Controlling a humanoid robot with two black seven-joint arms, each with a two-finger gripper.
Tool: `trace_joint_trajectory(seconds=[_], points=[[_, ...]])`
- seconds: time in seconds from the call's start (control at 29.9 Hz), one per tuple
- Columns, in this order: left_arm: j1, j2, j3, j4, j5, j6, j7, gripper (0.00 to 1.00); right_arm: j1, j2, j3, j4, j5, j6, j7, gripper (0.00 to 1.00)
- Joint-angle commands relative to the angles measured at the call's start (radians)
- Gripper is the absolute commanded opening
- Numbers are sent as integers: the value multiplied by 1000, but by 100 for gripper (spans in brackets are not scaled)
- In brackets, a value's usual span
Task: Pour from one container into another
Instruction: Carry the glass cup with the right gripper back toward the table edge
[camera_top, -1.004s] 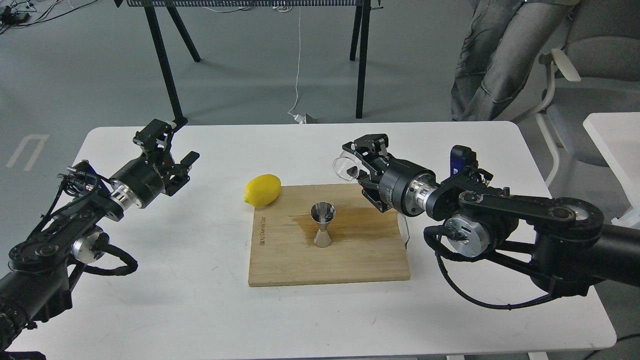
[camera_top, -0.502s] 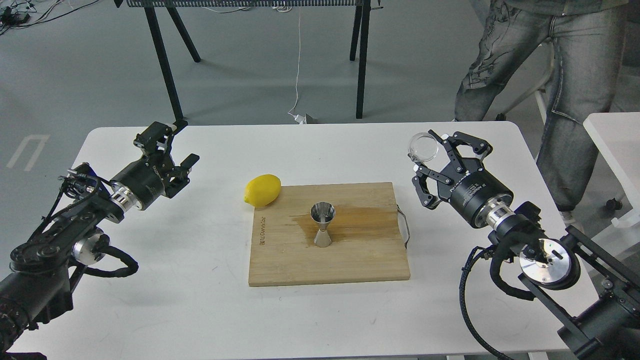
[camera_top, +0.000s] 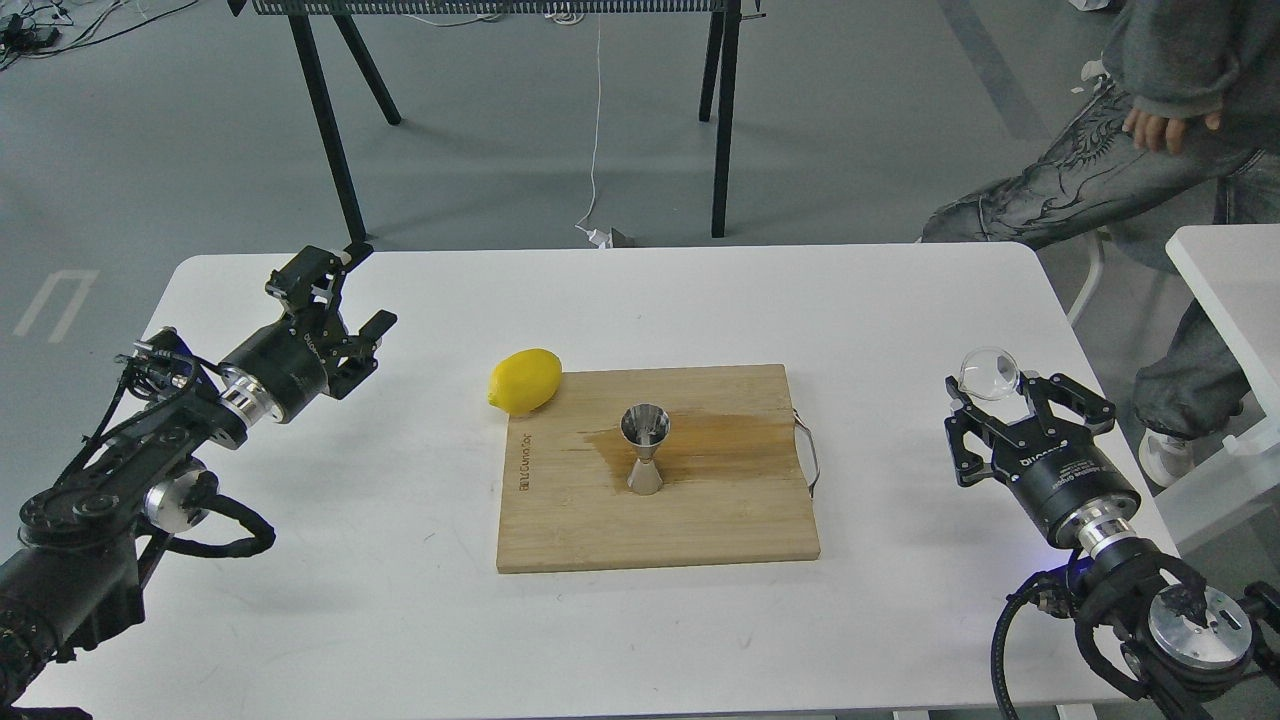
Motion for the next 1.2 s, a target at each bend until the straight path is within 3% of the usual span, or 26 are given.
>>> trace_joint_trajectory(seconds=[0.0, 0.27, 0.77, 1.17], points=[[1, 0, 0, 0, 0, 0, 0, 96, 11, 2, 1, -94, 34, 36, -12, 46], [2, 0, 0, 0, 0, 0, 0, 96, 67, 17, 1, -269, 89, 56, -41, 46], [9, -1, 8, 0, 0, 0, 0, 97, 183, 118, -21, -439, 89, 59, -89, 47], [10, 0, 8, 1, 0, 0, 0, 97, 215, 160, -51, -482, 86, 56, -91, 50]])
